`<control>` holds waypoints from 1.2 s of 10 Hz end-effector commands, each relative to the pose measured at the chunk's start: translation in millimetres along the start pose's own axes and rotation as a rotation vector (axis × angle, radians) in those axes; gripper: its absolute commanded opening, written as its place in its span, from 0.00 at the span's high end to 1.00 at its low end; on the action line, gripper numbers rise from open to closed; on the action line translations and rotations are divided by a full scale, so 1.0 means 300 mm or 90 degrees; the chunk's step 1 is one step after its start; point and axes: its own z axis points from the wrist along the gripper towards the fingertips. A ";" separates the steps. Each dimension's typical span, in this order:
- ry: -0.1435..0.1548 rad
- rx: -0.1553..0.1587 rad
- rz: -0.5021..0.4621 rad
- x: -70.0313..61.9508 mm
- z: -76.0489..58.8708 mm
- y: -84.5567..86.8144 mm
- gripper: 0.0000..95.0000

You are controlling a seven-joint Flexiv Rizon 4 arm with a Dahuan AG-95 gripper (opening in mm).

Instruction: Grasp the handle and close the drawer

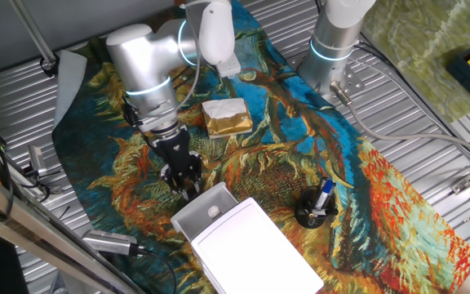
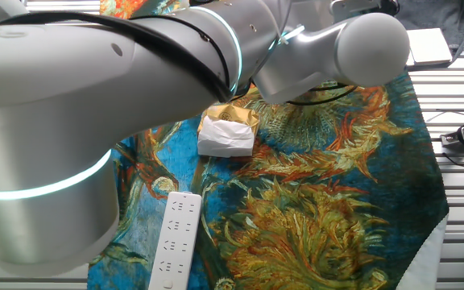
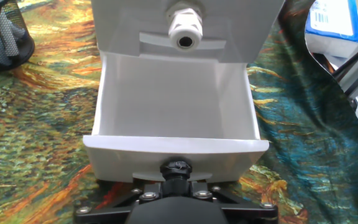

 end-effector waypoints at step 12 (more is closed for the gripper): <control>0.005 0.006 0.015 -0.047 0.028 -0.002 1.00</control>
